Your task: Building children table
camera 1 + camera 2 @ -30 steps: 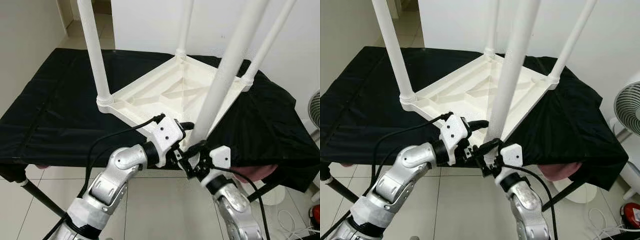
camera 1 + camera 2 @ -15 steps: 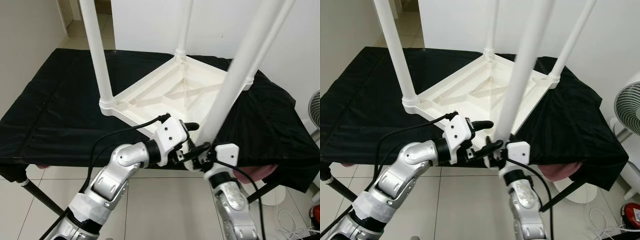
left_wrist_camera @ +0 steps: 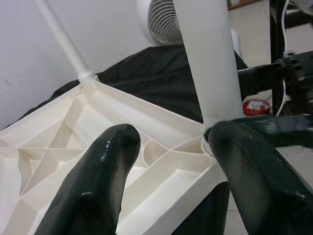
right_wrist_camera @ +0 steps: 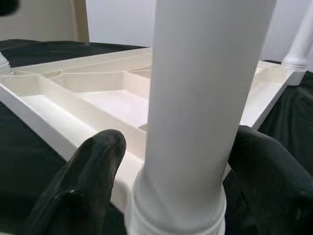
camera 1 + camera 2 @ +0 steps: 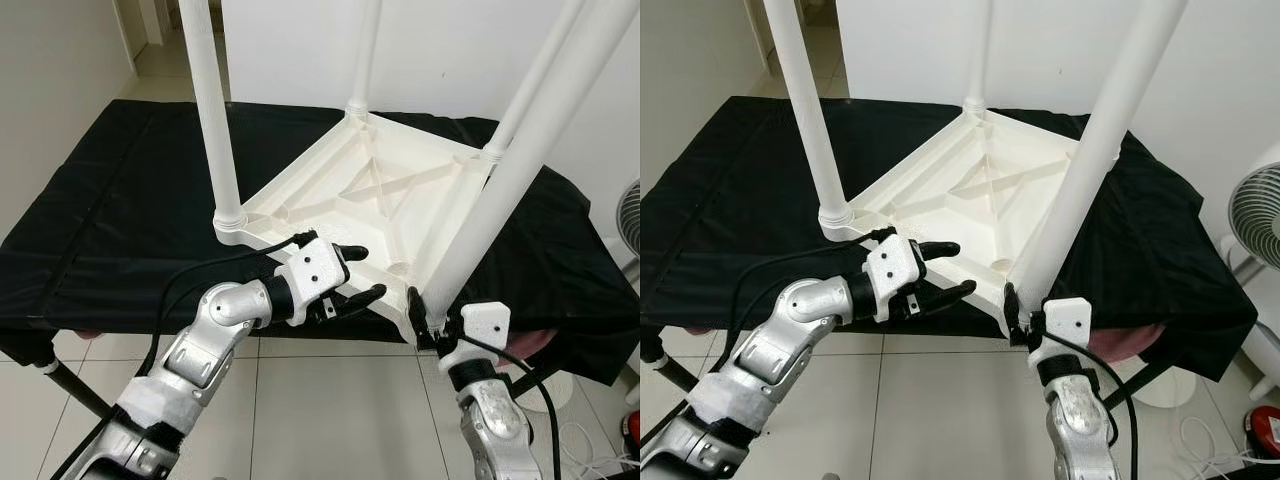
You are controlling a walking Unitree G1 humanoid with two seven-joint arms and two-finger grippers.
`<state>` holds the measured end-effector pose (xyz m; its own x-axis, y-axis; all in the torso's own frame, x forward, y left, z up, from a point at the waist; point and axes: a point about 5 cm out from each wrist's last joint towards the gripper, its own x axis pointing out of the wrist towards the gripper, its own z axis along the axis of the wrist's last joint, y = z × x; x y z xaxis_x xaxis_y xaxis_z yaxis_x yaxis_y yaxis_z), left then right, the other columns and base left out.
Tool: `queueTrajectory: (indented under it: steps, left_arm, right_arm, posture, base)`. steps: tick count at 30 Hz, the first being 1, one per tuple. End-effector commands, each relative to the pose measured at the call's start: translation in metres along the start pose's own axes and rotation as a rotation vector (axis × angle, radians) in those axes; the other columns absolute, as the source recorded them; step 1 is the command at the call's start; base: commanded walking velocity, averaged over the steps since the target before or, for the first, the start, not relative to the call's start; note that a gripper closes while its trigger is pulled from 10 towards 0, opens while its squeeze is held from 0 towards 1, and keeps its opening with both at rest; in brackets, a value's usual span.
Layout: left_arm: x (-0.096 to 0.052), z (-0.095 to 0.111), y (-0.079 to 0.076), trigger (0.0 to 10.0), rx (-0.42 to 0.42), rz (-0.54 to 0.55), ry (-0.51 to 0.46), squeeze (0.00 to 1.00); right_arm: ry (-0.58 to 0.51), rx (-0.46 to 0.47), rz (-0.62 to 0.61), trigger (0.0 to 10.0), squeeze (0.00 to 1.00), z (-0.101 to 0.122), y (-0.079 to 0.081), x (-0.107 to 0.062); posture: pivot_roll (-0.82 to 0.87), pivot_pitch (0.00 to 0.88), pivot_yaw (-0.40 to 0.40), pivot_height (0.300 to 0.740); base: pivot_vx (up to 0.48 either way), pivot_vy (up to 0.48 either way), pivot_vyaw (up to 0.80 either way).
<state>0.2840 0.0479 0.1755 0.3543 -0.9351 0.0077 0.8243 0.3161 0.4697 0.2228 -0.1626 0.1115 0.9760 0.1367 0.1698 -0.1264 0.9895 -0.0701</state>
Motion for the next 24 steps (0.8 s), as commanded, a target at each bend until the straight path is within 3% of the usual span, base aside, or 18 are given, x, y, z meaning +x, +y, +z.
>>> queueTrajectory:
  steps: [1,7,12,24]
  left_arm:
    - [0.004,-0.002,-0.003,10.0,0.037,-0.031,0.011,0.0]
    - [0.011,-0.003,-0.004,10.0,0.048,-0.062,0.011,0.0]
    - [0.028,-0.017,-0.005,10.0,0.085,-0.137,0.042,0.0]
    - [0.033,-0.037,0.006,10.0,0.091,-0.13,0.144,0.0]
  right_arm:
    - [-0.011,-0.004,0.0,10.0,0.0,0.003,-0.001,-0.002]
    - [0.0,0.0,-0.019,10.0,0.0,0.002,-0.003,-0.008]
    - [0.024,0.008,-0.058,10.0,0.0,-0.002,-0.004,-0.021]
    - [0.049,0.003,-0.078,10.0,0.0,-0.003,-0.005,-0.035]
  posture:
    - [-0.08,0.0,-0.038,0.74]
    - [-0.09,0.0,-0.036,0.74]
    - [-0.12,0.0,-0.023,0.74]
    - [-0.16,0.0,-0.003,0.74]
  base:
    - [0.0,0.0,0.0]
    - [0.0,0.0,0.0]
    - [0.0,0.0,0.0]
    - [0.0,0.0,0.0]
